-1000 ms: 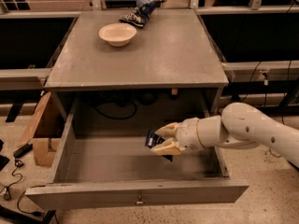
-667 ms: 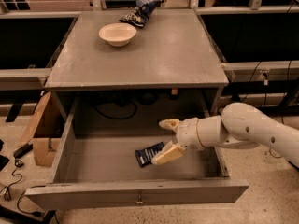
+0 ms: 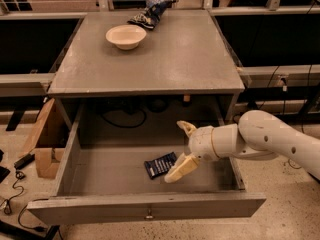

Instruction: Place rxbar blueberry into top drawer

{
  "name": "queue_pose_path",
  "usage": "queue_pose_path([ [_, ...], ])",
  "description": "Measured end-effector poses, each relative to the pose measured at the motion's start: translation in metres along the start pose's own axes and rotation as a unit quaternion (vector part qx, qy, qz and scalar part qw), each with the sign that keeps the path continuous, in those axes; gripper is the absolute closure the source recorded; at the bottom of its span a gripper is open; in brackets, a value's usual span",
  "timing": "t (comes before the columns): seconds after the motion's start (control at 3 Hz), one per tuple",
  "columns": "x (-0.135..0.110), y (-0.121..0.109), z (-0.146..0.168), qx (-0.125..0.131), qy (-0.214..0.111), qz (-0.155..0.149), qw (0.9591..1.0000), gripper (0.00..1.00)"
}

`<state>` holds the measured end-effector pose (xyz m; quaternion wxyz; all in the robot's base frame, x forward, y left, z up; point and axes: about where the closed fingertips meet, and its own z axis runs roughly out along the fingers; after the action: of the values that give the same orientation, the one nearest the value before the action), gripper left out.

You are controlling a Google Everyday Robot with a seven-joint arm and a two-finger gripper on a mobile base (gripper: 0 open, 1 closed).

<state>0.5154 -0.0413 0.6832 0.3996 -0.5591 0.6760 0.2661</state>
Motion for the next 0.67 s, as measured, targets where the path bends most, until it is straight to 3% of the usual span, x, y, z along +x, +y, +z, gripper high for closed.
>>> queue_pose_path([
  [0.33, -0.027, -0.001, -0.026, -0.001, -0.022, -0.030, 0.9993, 0.00],
  [0.67, -0.059, -0.002, -0.071, -0.018, -0.020, -0.081, 0.9964, 0.00],
])
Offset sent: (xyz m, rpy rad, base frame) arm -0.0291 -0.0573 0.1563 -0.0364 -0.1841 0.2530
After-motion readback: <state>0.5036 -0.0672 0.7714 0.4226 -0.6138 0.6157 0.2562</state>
